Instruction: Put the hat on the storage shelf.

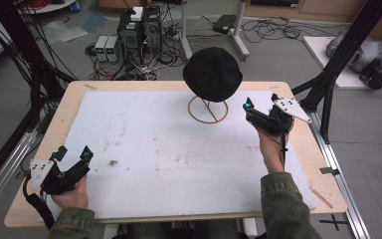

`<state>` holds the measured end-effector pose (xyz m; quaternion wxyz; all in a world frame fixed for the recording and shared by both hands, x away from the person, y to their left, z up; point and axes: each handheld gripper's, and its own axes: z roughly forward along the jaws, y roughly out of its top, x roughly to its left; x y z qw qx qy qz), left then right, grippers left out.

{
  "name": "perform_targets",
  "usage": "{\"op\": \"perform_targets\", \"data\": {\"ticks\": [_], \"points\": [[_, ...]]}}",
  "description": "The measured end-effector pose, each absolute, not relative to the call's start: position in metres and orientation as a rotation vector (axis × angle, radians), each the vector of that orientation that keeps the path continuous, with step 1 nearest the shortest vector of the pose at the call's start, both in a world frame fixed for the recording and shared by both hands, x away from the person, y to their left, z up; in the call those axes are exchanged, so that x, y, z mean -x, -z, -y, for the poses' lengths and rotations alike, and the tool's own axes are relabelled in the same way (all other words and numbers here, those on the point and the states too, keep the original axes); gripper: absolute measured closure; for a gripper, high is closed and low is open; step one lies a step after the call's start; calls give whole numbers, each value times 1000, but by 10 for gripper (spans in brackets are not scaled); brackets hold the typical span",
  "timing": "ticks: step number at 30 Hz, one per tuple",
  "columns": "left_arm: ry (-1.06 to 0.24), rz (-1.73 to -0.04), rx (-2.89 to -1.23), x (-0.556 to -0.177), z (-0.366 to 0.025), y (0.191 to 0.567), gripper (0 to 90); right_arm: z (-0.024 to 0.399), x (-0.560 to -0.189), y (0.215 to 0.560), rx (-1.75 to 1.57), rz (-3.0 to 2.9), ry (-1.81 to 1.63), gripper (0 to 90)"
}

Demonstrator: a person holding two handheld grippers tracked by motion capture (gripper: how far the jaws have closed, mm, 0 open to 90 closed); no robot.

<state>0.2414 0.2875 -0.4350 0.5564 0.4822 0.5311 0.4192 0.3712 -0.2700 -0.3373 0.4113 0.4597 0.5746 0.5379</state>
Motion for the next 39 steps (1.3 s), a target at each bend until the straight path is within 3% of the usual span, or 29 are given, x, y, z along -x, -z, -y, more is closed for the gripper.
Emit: {"op": "perform_targets", "data": {"ticks": [31, 39], "points": [[-983, -1255, -1144, -243, -286, 436, 193, 313, -319, 412, -1254, -1452, -1314, 116], [-976, -1256, -1151, -244, -284, 436, 193, 319, -309, 416, -1256, -1430, -1307, 116]]}}
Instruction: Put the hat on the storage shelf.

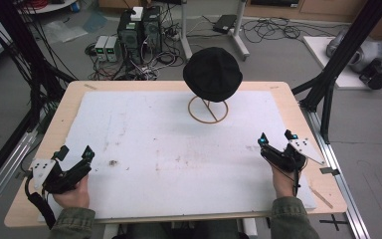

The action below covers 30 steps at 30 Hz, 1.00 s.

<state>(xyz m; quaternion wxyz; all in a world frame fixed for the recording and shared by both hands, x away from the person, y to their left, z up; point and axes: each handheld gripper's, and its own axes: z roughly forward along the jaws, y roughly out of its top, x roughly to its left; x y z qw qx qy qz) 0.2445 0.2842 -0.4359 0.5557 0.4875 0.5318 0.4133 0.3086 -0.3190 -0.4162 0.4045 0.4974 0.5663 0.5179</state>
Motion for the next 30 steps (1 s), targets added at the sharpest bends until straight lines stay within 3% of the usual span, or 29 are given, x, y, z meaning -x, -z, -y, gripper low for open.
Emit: {"op": "perform_targets", "data": {"ticks": [30], "points": [[-954, -1243, -1171, -250, -281, 437, 193, 331, -306, 428, -1304, -1397, -1309, 117]]}}
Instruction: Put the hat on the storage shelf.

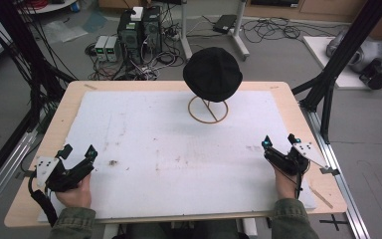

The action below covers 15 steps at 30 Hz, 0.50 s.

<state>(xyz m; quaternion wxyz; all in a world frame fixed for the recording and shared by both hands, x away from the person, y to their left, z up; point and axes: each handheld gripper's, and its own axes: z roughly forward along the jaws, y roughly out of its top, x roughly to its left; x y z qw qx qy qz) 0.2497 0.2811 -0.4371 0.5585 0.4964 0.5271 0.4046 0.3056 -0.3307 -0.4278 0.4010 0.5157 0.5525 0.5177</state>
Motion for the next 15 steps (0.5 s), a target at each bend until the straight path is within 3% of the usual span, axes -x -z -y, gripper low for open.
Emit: {"op": "perform_targets", "data": {"ticks": [15], "points": [[-948, -1242, -1175, -251, -280, 437, 193, 330, -304, 429, -1299, -1413, -1316, 116]]}}
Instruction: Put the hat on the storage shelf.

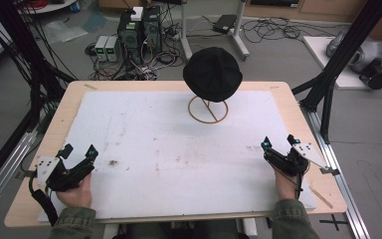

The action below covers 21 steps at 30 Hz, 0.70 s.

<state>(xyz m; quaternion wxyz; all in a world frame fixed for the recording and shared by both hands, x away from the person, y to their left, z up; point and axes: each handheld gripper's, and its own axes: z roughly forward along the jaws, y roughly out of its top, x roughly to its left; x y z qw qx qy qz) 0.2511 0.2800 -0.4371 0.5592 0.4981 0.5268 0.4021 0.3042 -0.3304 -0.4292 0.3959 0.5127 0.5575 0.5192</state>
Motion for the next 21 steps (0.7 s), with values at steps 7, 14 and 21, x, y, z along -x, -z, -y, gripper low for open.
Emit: {"op": "perform_targets", "data": {"ticks": [7, 14, 21], "points": [[-944, -1243, -1175, -252, -280, 437, 193, 332, -304, 430, -1305, -1416, -1316, 116], [-934, -1247, -1177, -253, -280, 438, 193, 332, -304, 431, -1304, -1433, -1322, 116], [-920, -1252, -1182, -254, -281, 439, 193, 333, -305, 431, -1304, -1446, -1333, 116]]}}
